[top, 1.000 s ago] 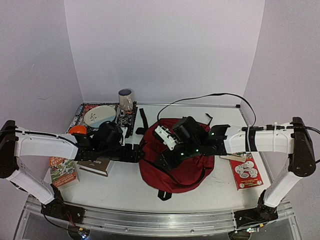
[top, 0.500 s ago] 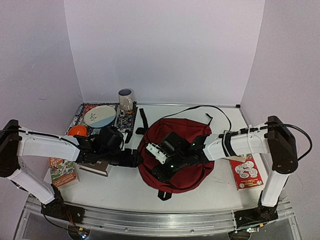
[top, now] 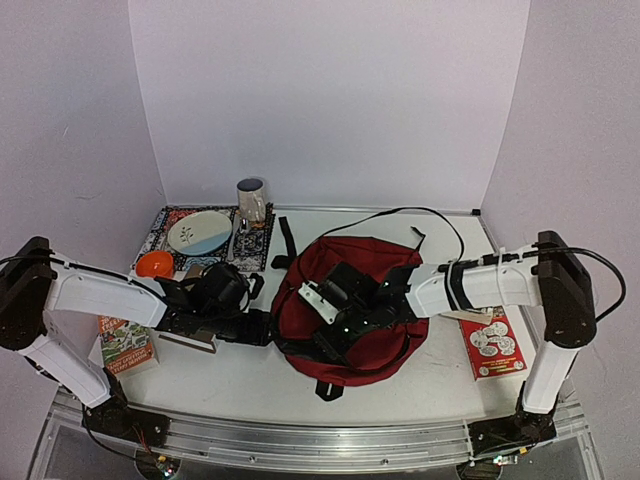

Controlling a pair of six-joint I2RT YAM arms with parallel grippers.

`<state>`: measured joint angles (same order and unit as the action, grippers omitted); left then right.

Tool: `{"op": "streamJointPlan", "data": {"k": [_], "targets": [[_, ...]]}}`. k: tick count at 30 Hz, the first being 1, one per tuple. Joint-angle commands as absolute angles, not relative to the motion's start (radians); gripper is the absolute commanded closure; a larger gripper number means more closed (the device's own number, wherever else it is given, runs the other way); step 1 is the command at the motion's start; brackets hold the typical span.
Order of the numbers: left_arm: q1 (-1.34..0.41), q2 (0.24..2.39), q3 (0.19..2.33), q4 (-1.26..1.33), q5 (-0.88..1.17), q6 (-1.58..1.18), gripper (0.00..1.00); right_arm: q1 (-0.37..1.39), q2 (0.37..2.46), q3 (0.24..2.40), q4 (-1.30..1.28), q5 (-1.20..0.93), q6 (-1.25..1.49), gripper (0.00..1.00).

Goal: Pack the student bag
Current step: Grab the largest pocket of the student bag, then place the largest pocket of the student bag.

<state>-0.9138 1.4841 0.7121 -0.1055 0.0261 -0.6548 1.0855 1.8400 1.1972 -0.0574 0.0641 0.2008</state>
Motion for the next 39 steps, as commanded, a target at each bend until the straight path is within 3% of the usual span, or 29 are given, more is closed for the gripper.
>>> {"op": "streamJointPlan", "data": {"k": [1,4,11,16,23,30,39], "targets": [[-0.916,1.465,0.701,-0.106,0.01,-0.64,0.38,1.087,1.8,1.226,-0.149,0.131,0.184,0.44],[-0.916,1.474,0.701,-0.113,0.01,-0.637,0.38,1.087,1.775,1.219,-0.165,0.159,0.17,0.49],[-0.917,1.47,0.697,-0.117,-0.017,-0.632,0.37,1.069,1.714,1.239,-0.207,0.304,0.128,0.91],[-0.916,1.486,0.7,-0.116,-0.008,-0.626,0.38,1.028,1.7,1.301,-0.21,0.424,0.07,1.0],[-0.916,1.5,0.702,-0.117,0.011,-0.611,0.41,0.946,1.744,1.404,-0.178,0.561,-0.092,1.0],[-0.916,1.511,0.699,-0.118,0.052,-0.592,0.54,0.877,1.844,1.515,-0.082,0.607,-0.292,1.0],[-0.922,1.478,0.691,-0.119,0.09,-0.551,0.69,0.77,2.027,1.609,-0.008,0.424,-0.321,0.98]]}}
